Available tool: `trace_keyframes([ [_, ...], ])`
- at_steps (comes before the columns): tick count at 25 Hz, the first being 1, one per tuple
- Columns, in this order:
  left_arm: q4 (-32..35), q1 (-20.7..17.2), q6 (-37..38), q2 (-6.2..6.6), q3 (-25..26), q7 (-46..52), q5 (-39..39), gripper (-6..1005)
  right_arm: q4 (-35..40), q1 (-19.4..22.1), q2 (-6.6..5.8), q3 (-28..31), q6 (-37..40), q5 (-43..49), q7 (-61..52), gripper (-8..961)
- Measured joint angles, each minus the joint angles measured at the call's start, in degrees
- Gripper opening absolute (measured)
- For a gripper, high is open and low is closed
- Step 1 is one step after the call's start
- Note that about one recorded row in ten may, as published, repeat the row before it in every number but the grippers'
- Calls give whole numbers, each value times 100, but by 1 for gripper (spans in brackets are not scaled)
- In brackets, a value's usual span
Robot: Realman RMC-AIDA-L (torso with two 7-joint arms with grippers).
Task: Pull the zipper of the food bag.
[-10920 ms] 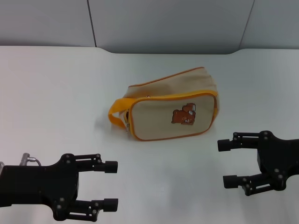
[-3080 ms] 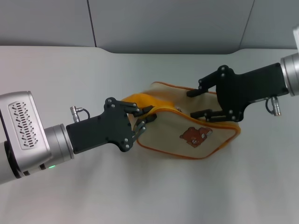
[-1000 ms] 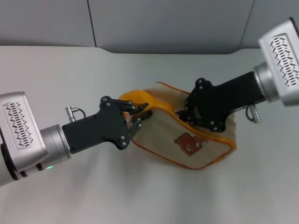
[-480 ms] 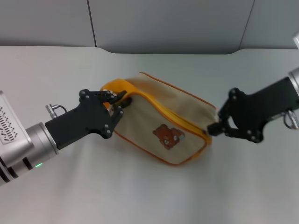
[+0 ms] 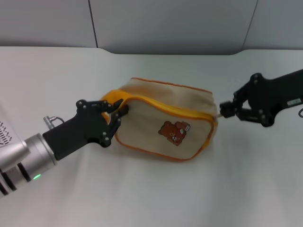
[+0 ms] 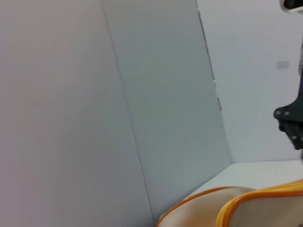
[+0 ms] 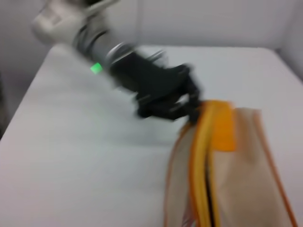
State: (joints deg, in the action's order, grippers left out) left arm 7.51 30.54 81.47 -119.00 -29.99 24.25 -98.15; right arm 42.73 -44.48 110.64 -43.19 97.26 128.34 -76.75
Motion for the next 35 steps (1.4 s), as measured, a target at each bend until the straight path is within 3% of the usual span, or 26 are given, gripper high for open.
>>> trace_keyframes([
  [3, -38, -158, -19, -2, 7, 394, -1, 98, -627, 65, -64, 779, -78, -193, -165, 19],
  [6, -124, -297, 10, -8, 25, 515, -2, 98, -849, 231, -50, 1009, -81, -508, -161, 106],
  [14, 6, -710, 223, 47, 358, 1367, -4, 167, -1505, 1011, 81, 1093, 116, -1770, 172, 343],
  [17, 288, -828, 779, 79, 354, 1828, -11, 207, -1643, 1168, 160, 1143, 143, -1827, 368, 432],
  [22, 810, -789, 1854, 209, 252, 2717, -109, 398, -1882, 1277, 191, 1122, 397, -1808, 698, 616],
  [24, 1297, -536, 2383, 408, -443, 3464, -500, 486, -1885, 1322, 188, 1095, 565, -1771, 824, 682],
  [28, 1435, -196, 2456, 603, -1164, 3933, -1002, 686, -1896, 1414, 188, 639, 907, -1689, 1193, 789],
  [33, 1528, -157, 2453, 596, -1206, 4004, -1357, 827, -1896, 1521, 299, 272, 877, -1680, 1462, 789],
  [35, 1530, -160, 2453, 596, -1210, 3993, -1357, 827, -1896, 1548, 308, 270, 878, -1680, 1526, 789],
])
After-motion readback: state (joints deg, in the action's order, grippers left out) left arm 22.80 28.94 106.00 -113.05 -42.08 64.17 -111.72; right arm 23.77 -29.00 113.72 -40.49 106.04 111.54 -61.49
